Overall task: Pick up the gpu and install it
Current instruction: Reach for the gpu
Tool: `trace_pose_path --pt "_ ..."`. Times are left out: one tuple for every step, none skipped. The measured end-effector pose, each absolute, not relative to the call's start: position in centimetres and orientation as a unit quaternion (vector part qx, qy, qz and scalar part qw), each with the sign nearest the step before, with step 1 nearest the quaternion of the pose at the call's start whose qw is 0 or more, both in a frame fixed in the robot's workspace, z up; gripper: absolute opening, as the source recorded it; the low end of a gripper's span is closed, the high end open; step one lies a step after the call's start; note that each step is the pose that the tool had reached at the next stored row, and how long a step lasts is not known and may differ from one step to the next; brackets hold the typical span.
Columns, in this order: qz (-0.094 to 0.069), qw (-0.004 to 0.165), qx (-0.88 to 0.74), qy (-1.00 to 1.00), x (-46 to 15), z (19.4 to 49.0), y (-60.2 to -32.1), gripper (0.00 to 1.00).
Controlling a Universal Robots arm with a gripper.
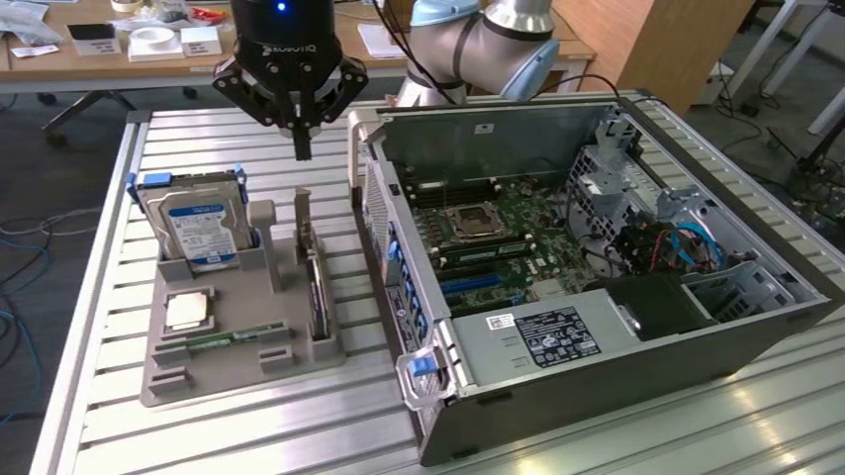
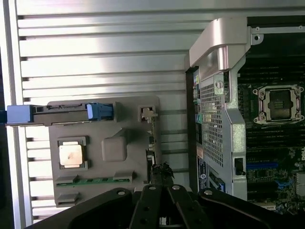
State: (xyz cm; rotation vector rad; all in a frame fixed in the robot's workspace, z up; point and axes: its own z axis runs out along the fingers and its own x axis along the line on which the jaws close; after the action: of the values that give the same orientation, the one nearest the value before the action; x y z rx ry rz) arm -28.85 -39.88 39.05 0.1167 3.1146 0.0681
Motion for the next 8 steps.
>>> trace_pose_path --pt "0.022 0.012 0.037 0.999 -28.85 39.05 -39.88 0.11" --pt "0.022 0.012 0.037 0.999 -28.85 39.05 -39.89 0.11" --pt "0.022 0.012 0.037 0.999 -28.85 39.05 -39.89 0.11" --pt "0.022 0.012 0.037 0.999 -28.86 39.06 -39.89 0.11" --pt "0.022 0.012 0.037 0.999 -28.87 39.06 -39.94 0.11" --pt "0.022 0.012 0.037 0.999 -28.87 39.06 -40.05 0.11" --pt "0.022 0.012 0.037 0.999 -28.86 39.05 -40.23 0.11" --pt "0.022 0.012 0.037 0.999 -28.86 39.05 -40.44 0.11"
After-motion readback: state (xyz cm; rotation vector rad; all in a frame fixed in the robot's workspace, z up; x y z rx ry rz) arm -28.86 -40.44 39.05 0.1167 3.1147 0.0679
